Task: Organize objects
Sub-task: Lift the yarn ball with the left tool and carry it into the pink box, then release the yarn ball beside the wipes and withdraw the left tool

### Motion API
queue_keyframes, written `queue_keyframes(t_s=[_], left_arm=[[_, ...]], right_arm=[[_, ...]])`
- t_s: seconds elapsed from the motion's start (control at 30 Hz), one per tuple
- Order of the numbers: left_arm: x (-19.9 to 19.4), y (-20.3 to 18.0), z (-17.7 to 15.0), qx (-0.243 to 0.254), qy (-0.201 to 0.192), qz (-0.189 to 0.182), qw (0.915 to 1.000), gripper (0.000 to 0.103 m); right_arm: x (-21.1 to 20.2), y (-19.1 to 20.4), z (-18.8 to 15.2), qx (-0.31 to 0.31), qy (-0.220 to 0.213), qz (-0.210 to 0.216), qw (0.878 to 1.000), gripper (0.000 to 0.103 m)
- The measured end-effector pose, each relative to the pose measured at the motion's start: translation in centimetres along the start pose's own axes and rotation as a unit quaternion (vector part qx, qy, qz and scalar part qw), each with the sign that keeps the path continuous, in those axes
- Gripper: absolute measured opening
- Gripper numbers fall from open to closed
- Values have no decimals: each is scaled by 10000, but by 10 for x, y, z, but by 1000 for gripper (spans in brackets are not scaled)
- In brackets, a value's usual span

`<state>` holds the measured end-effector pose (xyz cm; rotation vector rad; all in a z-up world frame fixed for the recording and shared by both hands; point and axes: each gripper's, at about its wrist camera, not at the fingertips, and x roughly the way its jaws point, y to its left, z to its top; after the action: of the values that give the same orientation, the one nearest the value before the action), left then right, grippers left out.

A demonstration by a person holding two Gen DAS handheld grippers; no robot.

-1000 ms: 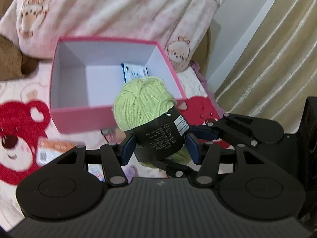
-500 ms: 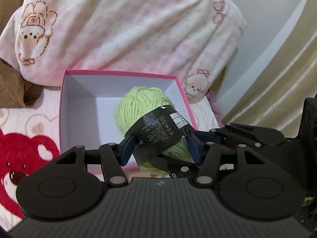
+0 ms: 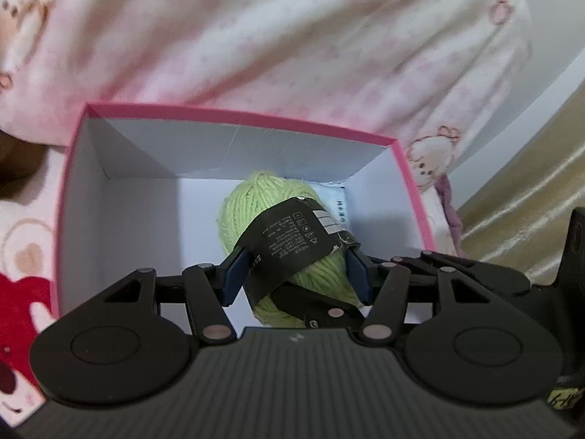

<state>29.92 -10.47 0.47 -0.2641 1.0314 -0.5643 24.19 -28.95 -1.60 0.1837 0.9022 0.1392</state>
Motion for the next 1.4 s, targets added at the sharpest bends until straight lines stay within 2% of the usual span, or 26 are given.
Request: queue_keyframes(t_s=[0.17,0.3,0.37,0.43,0.57,0.63,0.7,0.83,0.97,1.0,1.07,1.13,1.27,1.4], left_arm=[[21,15,-2,-332,100,-146,9993,56],[28,17,-7,-362,121,-31,9993,55],[34,18,-8,-378,196,27,9991,50],[39,20,-10,-394,242,78,9989,45],[45,22,-14,-338,203,73,9992,42],[46,22,-13,-315,194,76,9993,42],[48,20,-11,-308,187,101,9993,42],[52,24,-8,-430,161,97,9989,43],[51,21,-11,-432,138,210,9988,49],[50,19,-13,-428,166,253,9986,54],[46,18,-16,-341,262,443,9981,60],[40,16,-19,-174,337,714,9967,60],[16,11,-24,-48,424,881,9952,65],[-20,1,-32,196,244,1006,9944,74]], right_arm=[[24,-9,1,15,75,-357,9993,55],[34,-6,-4,-100,144,-493,9986,56],[36,-3,-8,-207,203,-407,9987,61],[35,-5,-11,-211,239,-310,9990,61],[32,-10,-12,-255,246,-142,9993,61],[31,-9,-10,-352,201,-170,9990,56],[31,-7,-7,-448,153,-279,9985,47],[42,-9,0,-316,191,-499,9981,43],[35,-6,-4,-387,174,-534,9977,45],[30,-7,-6,-400,178,-470,9979,45],[26,-6,-8,-328,234,-282,9988,47],[19,-4,-13,-284,234,-159,9992,49],[-4,8,-23,-470,9,-103,9988,57],[-30,17,-26,-500,-150,-51,9986,60]])
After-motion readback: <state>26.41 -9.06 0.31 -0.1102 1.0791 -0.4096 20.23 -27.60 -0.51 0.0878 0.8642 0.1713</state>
